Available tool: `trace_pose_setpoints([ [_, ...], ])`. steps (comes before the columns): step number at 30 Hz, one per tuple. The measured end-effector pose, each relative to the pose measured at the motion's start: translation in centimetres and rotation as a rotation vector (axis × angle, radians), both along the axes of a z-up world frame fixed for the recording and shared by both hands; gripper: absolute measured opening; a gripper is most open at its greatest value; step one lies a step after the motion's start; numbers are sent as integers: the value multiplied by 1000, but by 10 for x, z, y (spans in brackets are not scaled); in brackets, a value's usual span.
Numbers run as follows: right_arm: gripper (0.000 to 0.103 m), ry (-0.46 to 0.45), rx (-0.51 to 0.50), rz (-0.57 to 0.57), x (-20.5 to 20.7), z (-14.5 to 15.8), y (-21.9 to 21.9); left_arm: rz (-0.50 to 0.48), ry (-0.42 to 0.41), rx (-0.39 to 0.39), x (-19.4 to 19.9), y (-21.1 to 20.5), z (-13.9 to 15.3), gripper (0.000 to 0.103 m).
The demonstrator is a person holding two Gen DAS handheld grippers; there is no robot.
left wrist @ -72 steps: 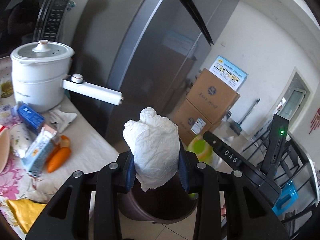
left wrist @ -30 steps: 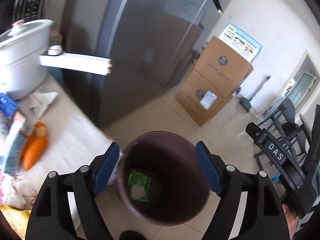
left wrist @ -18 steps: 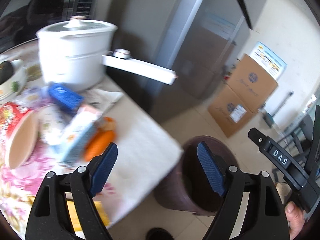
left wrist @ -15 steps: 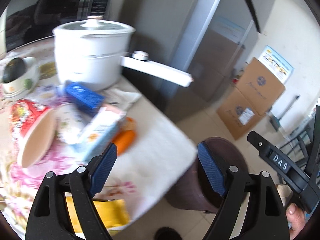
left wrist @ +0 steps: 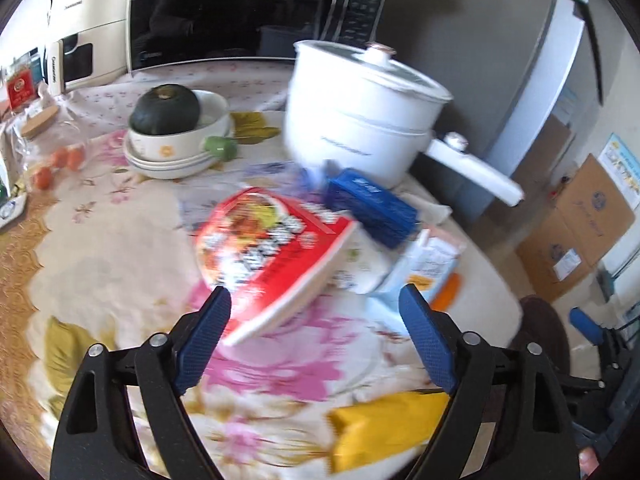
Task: Collect trash
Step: 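Move both tools back to the table toward the red noodle cup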
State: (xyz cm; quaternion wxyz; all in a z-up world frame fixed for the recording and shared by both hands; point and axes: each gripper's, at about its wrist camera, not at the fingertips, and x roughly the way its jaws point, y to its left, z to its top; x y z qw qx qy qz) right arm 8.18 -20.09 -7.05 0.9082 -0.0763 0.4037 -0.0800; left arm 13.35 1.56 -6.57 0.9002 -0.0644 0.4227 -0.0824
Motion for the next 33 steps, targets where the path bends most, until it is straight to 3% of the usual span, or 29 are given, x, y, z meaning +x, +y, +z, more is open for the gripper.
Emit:
trace_pose_setpoints([
  [3, 96, 3, -47, 69, -1, -3, 23, -11, -1, 80, 9, 13, -7, 88],
  [5, 96, -7, -80, 105, -1, -2, 35, -55, 14, 145, 17, 12, -13, 96],
  [10, 96, -29, -105, 161, -1, 1, 52, -264, 72, 432, 39, -14, -30, 96],
  [16, 96, -7, -76, 141, 10, -3, 43, -445, 162, 559, 68, -29, -45, 96],
  [20, 96, 10, -44, 149, 14, -7, 40, -488, 233, 562, 89, -33, -57, 96],
  [24, 96, 32, 14, 264, 15, -7, 44, -489, 281, 561, 99, -28, -71, 96],
  [25, 96, 40, 25, 325, 14, -8, 47, -475, 268, 545, 99, -25, -71, 96],
  [26, 96, 45, 18, 366, 12, -8, 51, -461, 246, 504, 96, -19, -69, 87],
  [33, 96, 123, -184, 690, -18, -42, 94, -327, 125, 335, 59, 15, -47, 85],
])
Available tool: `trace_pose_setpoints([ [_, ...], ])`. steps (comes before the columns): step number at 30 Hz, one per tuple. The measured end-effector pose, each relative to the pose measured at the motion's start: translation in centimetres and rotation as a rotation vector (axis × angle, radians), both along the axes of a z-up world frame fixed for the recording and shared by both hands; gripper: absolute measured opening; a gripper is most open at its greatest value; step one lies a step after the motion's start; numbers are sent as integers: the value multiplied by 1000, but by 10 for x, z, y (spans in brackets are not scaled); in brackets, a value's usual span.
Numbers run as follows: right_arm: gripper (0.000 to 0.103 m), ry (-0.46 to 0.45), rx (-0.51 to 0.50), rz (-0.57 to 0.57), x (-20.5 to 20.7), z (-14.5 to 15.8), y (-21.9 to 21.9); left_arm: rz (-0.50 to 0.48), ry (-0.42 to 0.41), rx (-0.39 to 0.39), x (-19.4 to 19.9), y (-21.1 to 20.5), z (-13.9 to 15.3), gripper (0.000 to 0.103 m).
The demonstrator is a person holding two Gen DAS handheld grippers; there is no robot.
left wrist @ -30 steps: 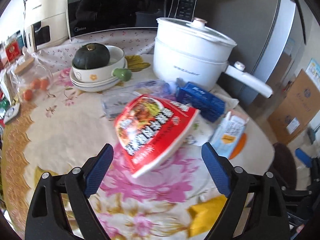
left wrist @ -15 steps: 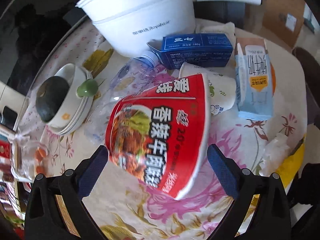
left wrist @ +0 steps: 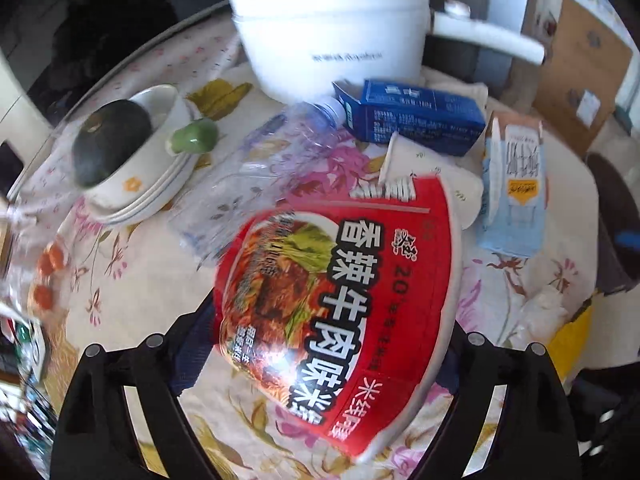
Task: Collect trash
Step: 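Move both tools back to the table toward the red noodle cup, then grasp the red noodle cup rim with the left gripper while the right grasps the yellow wrapper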
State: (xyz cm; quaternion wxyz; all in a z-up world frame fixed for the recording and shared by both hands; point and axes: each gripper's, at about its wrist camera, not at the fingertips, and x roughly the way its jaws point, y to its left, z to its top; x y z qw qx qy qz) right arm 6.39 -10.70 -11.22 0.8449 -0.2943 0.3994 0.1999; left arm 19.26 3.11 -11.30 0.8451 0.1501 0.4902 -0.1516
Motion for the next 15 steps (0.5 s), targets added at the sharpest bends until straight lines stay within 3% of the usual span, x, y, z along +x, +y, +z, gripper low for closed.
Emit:
trace_pose_setpoints([
  [1, 96, 5, -33, 50, -6, -6, 9, 29, -18, -33, -8, 7, 6, 71],
  [3, 96, 11, -70, 121, -14, -13, 20, 77, -11, -110, -20, 20, 16, 26],
  [4, 96, 17, -80, 145, -17, -15, 24, 102, -1, -133, -25, 24, 19, 16],
  [5, 96, 21, -88, 156, -18, -17, 26, 127, -8, -154, -30, 30, 23, 16],
  [9, 96, 65, -128, 142, -8, -36, 32, 171, -23, -117, -37, 40, 19, 11],
  [10, 91, 69, -102, 140, -5, -37, 30, 189, -20, -126, -38, 44, 16, 9],
  [11, 72, 96, -54, 131, 0, -36, 29, 208, -9, -143, -37, 49, 14, 7],
  [12, 66, 172, 19, 109, 9, -35, 26, 221, 4, -167, -37, 53, 13, 7],
  [13, 53, 196, 68, 72, 16, -32, 22, 232, 7, -180, -38, 59, 14, 6],
  [14, 39, 187, 82, 53, 21, -30, 20, 243, 3, -190, -38, 62, 15, 6],
  [15, 34, 192, 115, 34, 26, -27, 16, 249, -2, -198, -40, 64, 16, 5],
])
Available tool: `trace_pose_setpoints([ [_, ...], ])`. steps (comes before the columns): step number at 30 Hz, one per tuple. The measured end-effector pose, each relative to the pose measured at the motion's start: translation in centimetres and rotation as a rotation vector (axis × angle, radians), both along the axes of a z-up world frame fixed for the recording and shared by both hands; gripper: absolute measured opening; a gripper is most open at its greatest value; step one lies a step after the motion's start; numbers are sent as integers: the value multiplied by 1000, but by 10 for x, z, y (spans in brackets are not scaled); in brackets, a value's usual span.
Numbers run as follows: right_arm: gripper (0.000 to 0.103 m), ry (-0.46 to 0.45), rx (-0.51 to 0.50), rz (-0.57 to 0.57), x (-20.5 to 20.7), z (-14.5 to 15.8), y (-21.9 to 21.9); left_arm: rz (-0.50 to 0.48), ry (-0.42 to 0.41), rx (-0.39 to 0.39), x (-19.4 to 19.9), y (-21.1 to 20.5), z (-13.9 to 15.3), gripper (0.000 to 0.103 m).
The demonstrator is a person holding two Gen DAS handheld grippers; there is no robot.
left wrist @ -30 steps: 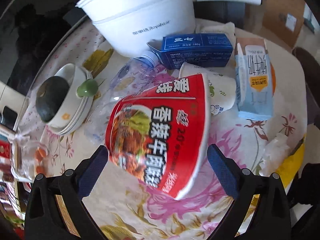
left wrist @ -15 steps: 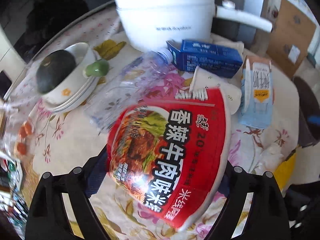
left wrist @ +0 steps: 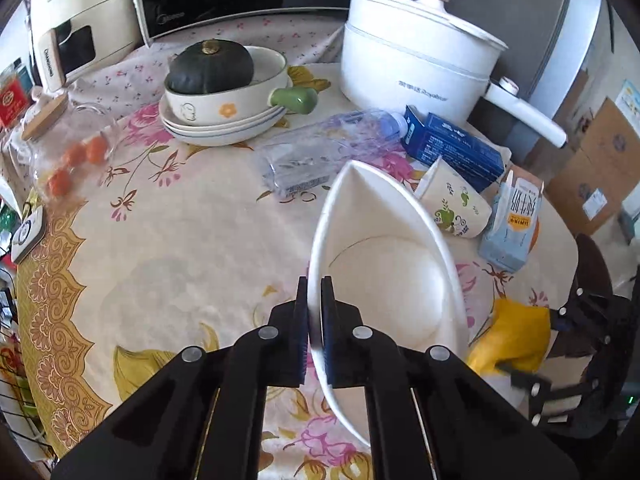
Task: Collect trash
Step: 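Grasp the red noodle cup rim with the left gripper while the right grasps the yellow wrapper, then carry the cup and yellow wrapper over the bin and release both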
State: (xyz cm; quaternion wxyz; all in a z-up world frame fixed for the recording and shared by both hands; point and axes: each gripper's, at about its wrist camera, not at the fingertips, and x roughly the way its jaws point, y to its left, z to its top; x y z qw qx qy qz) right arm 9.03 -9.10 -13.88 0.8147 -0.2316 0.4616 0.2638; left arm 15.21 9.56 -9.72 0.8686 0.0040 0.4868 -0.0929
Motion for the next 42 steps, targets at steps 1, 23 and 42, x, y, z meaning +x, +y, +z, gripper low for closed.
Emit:
trace_pose_setpoints([
  [1, 24, 18, 47, -32, 6, 4, -5, 8, -7, -11, -1, 2, 2, 5],
  [23, 7, 1, 713, -350, 57, 77, -39, 133, -183, -170, -13, 32, 49, 5],
  [42, 7, -372, 583, -558, 30, 137, -78, 68, -521, -246, -48, -29, 128, 5],
])
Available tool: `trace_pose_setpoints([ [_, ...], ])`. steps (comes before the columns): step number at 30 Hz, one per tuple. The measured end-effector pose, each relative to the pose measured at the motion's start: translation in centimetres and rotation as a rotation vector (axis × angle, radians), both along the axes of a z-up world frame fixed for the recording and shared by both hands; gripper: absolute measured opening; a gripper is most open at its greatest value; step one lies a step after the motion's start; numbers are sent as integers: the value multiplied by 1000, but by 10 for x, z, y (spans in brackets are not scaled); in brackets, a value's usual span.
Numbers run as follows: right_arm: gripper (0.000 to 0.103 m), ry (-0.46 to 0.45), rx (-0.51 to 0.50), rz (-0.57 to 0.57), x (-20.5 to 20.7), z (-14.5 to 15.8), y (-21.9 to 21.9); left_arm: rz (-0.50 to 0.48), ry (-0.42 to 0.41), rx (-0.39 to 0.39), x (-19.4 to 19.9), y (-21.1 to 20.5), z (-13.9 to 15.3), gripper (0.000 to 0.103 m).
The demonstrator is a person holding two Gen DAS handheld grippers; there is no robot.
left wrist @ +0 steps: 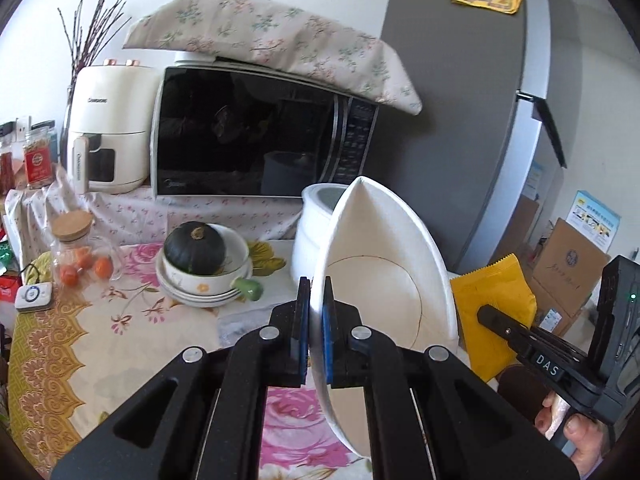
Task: Collect trash
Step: 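Carry the cup and yellow wrapper over the bin and release both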
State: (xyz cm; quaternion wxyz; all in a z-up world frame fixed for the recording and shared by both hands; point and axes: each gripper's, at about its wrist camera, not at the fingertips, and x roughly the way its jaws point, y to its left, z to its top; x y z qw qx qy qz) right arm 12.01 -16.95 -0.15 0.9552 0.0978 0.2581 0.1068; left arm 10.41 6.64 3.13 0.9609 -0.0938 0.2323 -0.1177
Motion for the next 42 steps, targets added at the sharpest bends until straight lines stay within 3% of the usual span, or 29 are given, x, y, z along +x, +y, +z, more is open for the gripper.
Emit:
trace_pose_setpoints([
  [9, 7, -42, -22, -151, -22, 16, -54, -101, 4, -73, 0, -67, 2, 5],
  [19, 7, -49, -56, -323, -58, 18, -129, -224, 15, -91, -3, -141, 4, 5],
  [32, 7, 151, -53, -626, -89, -27, -242, -393, 82, -74, -7, -235, -10, 5],
  [42, 9, 230, -5, -786, -105, -46, -308, -495, 161, -71, -10, -304, -29, 5],
])
